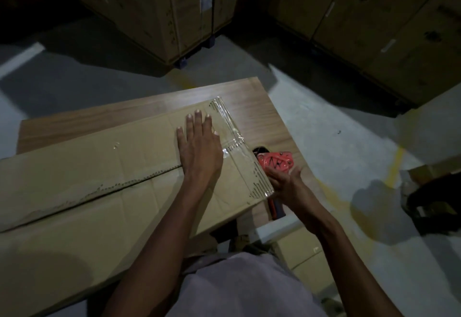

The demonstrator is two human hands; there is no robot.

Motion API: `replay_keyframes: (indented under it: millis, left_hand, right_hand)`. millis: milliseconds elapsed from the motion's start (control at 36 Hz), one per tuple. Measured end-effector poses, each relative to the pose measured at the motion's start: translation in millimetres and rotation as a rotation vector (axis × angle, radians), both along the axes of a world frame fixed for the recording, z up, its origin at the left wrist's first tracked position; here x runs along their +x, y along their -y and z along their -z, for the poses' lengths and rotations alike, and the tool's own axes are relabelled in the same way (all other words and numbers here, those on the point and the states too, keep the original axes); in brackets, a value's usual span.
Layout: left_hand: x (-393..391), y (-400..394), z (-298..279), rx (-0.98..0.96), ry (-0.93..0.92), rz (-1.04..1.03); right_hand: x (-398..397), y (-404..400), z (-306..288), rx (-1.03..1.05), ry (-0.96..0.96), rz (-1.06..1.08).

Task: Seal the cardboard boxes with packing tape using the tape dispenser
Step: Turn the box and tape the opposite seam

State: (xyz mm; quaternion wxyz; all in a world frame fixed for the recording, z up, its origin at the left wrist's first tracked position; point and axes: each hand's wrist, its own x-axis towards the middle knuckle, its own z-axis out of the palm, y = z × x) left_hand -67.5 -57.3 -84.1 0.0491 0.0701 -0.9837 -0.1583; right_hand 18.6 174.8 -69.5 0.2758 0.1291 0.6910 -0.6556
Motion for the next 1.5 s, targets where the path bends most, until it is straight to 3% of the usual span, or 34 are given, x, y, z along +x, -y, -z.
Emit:
replay_keyframes:
  millis: [83, 222, 333, 444, 611, 806, 917, 1111, 1333, 1444, 1500]
  left_hand:
    - [-0.4, 2.0, 3.8, -0.014, -0.004, 0.002]
    - [1.1, -1.1, 8.0, -0.022, -0.012, -0.003]
    - [0.0, -0.6, 8.3, -0.025, -0.006, 0.003]
    - [0.1, -0.5, 7.5, -0.046, 0.009, 0.014]
    - [-2.7, -1.8, 6.8, -0.058, 0.025, 0.012]
    - [0.9, -5.5, 10.5, -0.068, -0.007, 0.005]
    - [-1.5, -4.9, 11.6, -0.062, -0.001, -0.002]
    - [-3.7, -5.6, 7.7, -0.082, 0.046, -0.033]
    - [-2.1, -8.1, 2.4, -0.079, 0.044, -0.051]
    - [-5.1, -6.6, -1.5, -0.046, 0.011, -0.060]
    - [-5.5, -6.2, -4.5, -0.038, -0.002, -0.055]
  right_hand:
    - [21.1, 15.5, -8.9, 0.075, -0.110, -0.055]
    - [38.8, 34.3, -12.5, 0.466, -0.280, -0.177]
    - [17.1, 46.1, -16.0, 0.832, -0.253, -0.272]
    - [-14.7, 51.9, -17.2, 0.983, -0.334, -0.385]
    - [-91.9, 74.8, -11.0, 0.869, -0.435, -0.453]
    - [-192.1, 114.9, -23.3, 0.801, -0.364, -0.525]
    - [-215.0, 141.2, -36.0, 0.735, -0.324, -0.443]
    - [-203.9, 163.7, -36.2, 0.553, -0.203, -0.090]
    - [-127.6, 111.3, -32.5, 0.522, -0.315, -0.207]
    - [-71.3, 70.7, -11.6, 0.633, -0.404, -0.320]
    - [-46.8, 58.2, 1.6, 0.667, -0.457, -0.267]
